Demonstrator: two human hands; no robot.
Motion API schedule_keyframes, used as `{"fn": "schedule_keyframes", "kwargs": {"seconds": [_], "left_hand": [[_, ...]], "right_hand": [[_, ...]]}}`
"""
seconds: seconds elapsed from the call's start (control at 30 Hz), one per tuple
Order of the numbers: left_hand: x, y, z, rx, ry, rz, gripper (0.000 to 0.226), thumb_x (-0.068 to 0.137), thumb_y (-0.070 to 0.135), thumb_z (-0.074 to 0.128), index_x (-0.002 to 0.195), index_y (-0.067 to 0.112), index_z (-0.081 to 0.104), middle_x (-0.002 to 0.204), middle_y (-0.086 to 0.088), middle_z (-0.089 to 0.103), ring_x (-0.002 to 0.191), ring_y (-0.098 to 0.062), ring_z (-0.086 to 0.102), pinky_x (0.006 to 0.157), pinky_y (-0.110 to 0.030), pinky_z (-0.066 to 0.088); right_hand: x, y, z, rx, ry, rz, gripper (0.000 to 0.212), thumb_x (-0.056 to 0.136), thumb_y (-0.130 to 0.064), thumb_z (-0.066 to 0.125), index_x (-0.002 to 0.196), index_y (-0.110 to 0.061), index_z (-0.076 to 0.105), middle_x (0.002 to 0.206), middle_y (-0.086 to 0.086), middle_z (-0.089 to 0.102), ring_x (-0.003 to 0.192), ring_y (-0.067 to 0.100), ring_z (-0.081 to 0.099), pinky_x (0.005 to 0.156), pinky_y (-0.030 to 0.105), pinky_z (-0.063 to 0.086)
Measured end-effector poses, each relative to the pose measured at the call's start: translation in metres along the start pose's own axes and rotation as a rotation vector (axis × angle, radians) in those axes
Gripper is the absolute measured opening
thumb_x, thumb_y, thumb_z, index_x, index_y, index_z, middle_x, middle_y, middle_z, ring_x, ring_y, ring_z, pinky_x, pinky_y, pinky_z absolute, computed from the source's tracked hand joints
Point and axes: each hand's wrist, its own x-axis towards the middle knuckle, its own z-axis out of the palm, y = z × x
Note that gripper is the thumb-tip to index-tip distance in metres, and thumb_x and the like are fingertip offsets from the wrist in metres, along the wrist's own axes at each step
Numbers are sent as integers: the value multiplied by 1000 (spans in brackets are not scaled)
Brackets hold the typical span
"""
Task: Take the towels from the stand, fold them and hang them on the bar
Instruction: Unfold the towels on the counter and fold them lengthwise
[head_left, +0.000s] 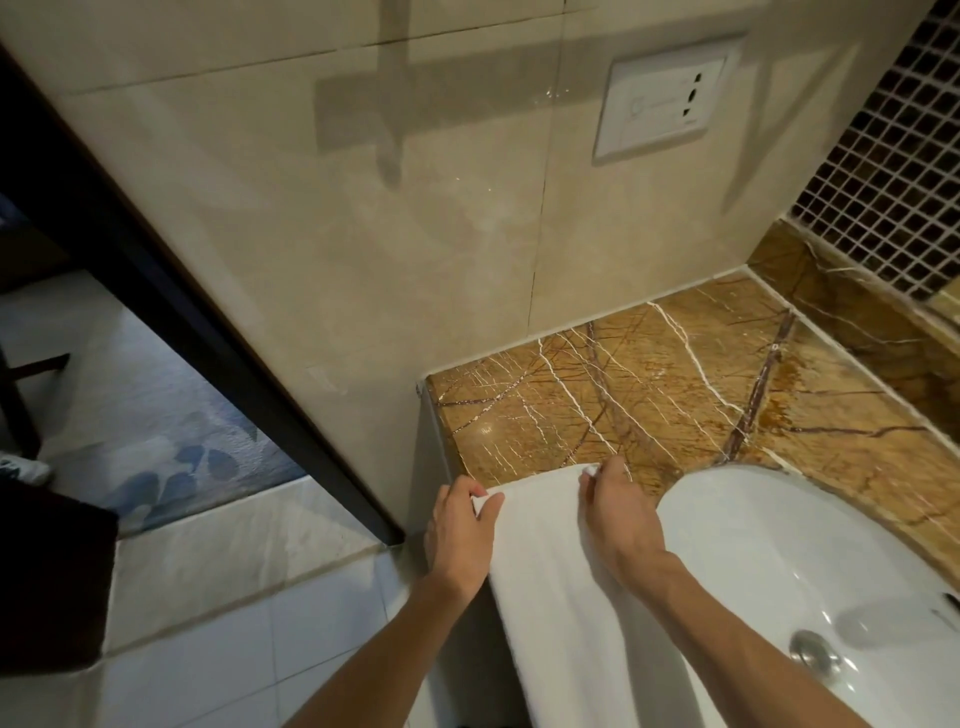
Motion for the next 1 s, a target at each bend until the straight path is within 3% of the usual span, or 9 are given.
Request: {"fn": "schedule_keyframes", "kwargs": {"seconds": [0.23,0.37,0.47,0.53,0.63,0.73,0.9,1.0], "left_hand": [[-1,-2,-4,38,3,39,23,94,44,51,109,26,55,99,6,53,77,-5,53,75,-26,46],[-10,-2,-7,56,-15,58,30,95,43,49,120,26,52,109,5,51,81,-7,56,78,-28,51],[-20,-3,-8,92,-44,121,44,94,46,48,134,26,45,125,3,44,105,-16,56,91,-31,48],[-31,-7,-6,200,-62,194,53,94,50,44,142,29,37,142,0,34,128,-20,41,106,-36,37],[-49,-12,-4,399,-128,306,61,94,56,31,149,34,17,160,4,5,146,-22,5,117,-41,9],[-67,-15,-3,502,-177,389,64,94,59,20,151,35,4,160,3,-13,146,-22,-15,115,-42,-9],[-112,-17,-3,543,-266,439,64,95,58,20,151,35,1,159,3,-17,146,-23,-17,118,-47,-4],[-146,-21,-3,530,-308,454,62,96,55,24,151,34,4,160,3,-14,147,-23,-13,118,-46,-3]], "right_hand": [[-9,1,-4,46,22,-18,14,96,-24,42,96,-12,35,107,17,68,92,41,63,69,38,42],[-21,6,-3,-52,92,-81,17,89,-26,45,100,-16,37,99,12,64,83,38,62,64,38,46],[-33,14,-4,-79,163,-196,22,85,-25,48,106,-19,46,98,6,53,79,30,56,60,33,42],[-43,22,-5,-162,152,-287,24,83,-26,48,105,-18,51,98,7,50,80,29,53,62,34,46],[-63,35,-4,-278,78,-367,37,89,-35,42,124,-21,45,125,11,45,112,32,47,85,39,46],[-85,42,-4,-324,-19,-399,51,94,-44,32,141,-25,30,152,13,23,142,32,20,110,45,29],[-132,57,2,-327,-93,-344,60,96,-53,21,151,-29,11,161,9,0,148,29,2,117,45,15],[-169,73,0,-336,-99,-298,61,98,-52,22,152,-26,10,161,8,5,147,28,10,117,40,18]]}}
